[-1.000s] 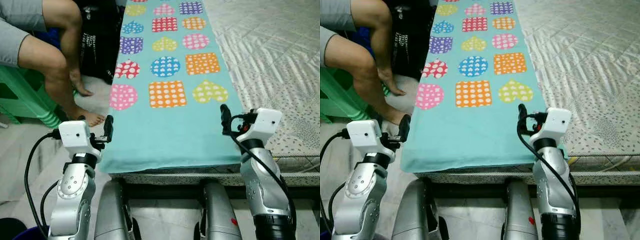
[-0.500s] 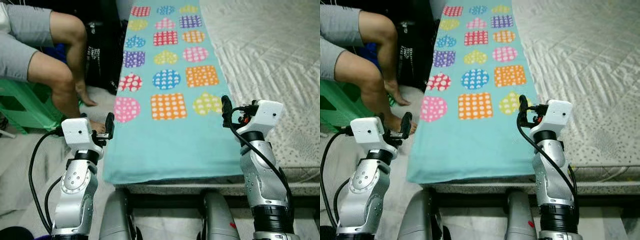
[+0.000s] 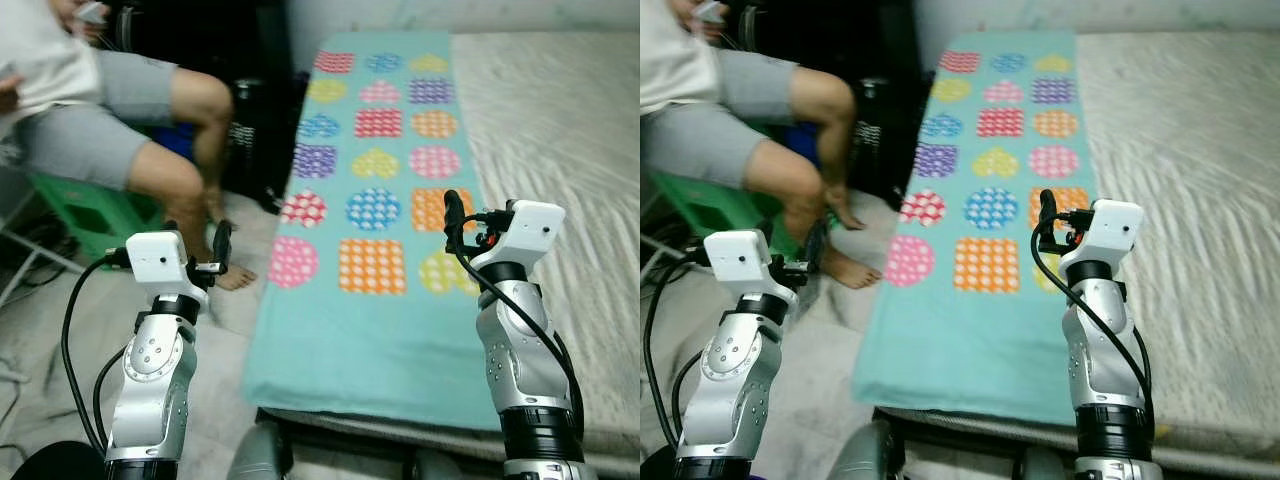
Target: Clean up the room
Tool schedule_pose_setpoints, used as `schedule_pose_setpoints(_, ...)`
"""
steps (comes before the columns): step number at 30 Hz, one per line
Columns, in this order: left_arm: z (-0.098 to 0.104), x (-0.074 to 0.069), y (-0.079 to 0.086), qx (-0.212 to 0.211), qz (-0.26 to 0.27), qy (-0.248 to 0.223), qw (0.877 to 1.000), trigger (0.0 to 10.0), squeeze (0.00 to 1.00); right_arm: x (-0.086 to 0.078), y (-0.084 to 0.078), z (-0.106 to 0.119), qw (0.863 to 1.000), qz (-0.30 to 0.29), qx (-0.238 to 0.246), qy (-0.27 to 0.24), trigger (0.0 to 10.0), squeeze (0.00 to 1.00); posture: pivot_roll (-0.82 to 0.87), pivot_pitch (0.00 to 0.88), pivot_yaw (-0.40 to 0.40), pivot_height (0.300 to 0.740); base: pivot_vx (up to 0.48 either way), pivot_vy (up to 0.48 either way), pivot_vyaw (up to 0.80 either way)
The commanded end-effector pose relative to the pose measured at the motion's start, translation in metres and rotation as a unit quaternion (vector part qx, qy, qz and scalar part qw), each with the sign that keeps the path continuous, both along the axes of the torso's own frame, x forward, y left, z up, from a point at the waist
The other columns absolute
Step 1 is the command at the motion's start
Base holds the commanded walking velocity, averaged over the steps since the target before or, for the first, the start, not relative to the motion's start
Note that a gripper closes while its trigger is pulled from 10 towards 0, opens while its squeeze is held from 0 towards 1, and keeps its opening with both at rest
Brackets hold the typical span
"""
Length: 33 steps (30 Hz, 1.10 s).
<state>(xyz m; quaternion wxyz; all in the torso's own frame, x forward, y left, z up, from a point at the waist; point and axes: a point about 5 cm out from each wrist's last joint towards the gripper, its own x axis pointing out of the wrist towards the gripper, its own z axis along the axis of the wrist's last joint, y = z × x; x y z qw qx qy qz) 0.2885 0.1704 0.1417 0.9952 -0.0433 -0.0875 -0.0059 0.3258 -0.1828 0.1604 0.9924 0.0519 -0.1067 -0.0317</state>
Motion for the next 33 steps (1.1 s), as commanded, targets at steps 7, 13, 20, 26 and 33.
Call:
schedule_pose_setpoints(7, -0.007, 0.004, 0.005, 0.009, 0.006, 0.005, 1.0, 10.0, 0.0, 0.003, 0.004, -0.006, 1.0, -0.001, 0.0, 0.004, 10.0, 0.0, -0.07, 0.0, 0.113, 0.74, 0.0, 0.0, 0.0)
schedule_pose_setpoints(13, -0.012, 0.008, 0.002, 0.013, 0.008, 0.013, 1.0, 10.0, 0.0, 0.002, 0.004, -0.01, 1.0, -0.006, -0.004, 0.007, 10.0, 0.0, -0.08, 0.0, 0.119, 0.74, 0.0, 0.0, 0.0)
schedule_pose_setpoints(20, -0.016, 0.009, -0.002, 0.01, -0.008, 0.011, 1.0, 10.0, 0.0, -0.002, 0.004, -0.024, 0.999, -0.013, -0.013, 0.029, 10.0, 0.0, -0.09, 0.0, 0.116, 0.74, 0.0, 0.0, 0.0)
schedule_pose_setpoints(26, -0.021, 0.007, -0.005, 0.009, -0.011, 0.013, 1.0, 10.0, 0.0, -0.006, 0.002, -0.028, 0.999, -0.011, -0.022, 0.026, 10.0, 0.0, -0.09, 0.0, 0.115, 0.74, 0.0, 0.0, 0.0)
schedule_pose_setpoints(33, -0.027, 0.004, -0.004, 0.019, -0.009, 0.019, 1.0, 10.0, 0.0, -0.003, -0.001, -0.031, 0.999, -0.028, -0.015, 0.034, 10.0, 0.0, -0.09, 0.0, 0.115, 0.74, 0.0, 0.0, 0.0)
